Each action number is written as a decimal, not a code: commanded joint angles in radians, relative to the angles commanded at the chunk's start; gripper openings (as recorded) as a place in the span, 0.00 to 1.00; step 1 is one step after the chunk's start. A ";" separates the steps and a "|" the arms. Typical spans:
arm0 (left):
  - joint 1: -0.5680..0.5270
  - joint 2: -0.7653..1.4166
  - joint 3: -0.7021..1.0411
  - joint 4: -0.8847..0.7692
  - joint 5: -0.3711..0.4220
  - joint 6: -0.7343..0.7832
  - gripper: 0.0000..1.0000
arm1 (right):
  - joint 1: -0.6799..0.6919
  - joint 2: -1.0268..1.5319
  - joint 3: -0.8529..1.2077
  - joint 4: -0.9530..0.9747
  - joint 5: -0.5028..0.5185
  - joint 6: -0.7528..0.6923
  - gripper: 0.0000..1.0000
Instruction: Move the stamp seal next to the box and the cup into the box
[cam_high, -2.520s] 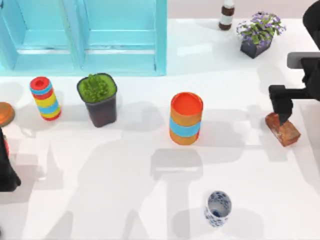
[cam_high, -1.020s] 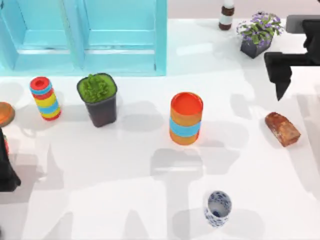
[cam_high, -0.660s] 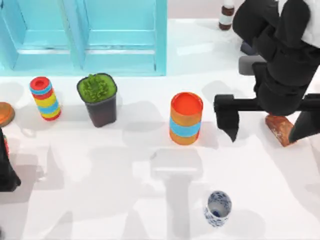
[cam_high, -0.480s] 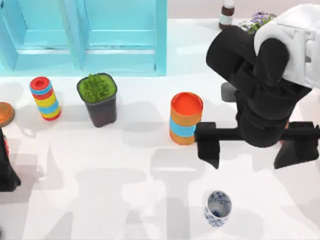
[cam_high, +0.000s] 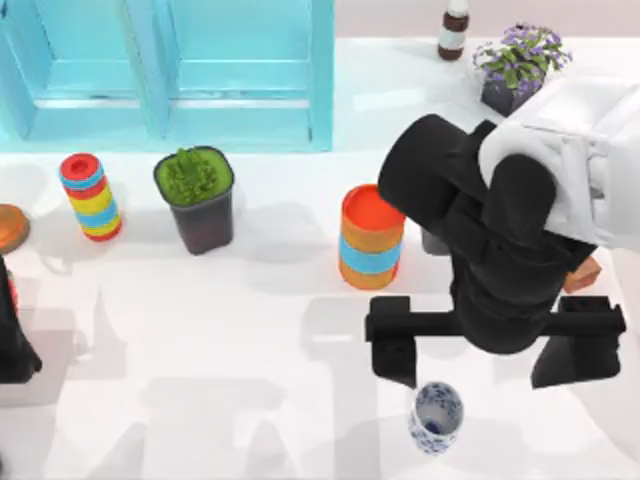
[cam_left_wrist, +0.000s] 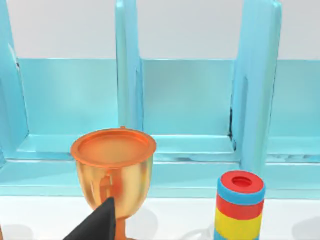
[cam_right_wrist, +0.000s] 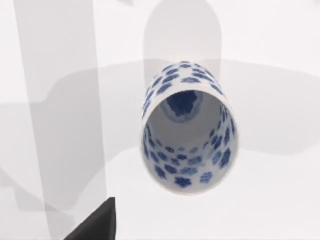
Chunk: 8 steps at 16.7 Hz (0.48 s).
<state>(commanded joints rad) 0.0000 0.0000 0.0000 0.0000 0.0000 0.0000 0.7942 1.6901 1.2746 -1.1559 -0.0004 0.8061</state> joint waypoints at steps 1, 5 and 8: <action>0.000 0.000 0.000 0.000 0.000 0.000 1.00 | -0.004 0.005 0.002 -0.002 -0.001 -0.002 1.00; 0.000 0.000 0.000 0.000 0.000 0.000 1.00 | -0.002 0.026 -0.053 0.069 0.000 -0.002 1.00; 0.000 0.000 0.000 0.000 0.000 0.000 1.00 | -0.001 0.051 -0.111 0.163 0.000 0.000 1.00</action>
<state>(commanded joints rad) 0.0000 0.0000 0.0000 0.0000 0.0000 0.0000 0.7931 1.7412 1.1640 -0.9928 -0.0003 0.8059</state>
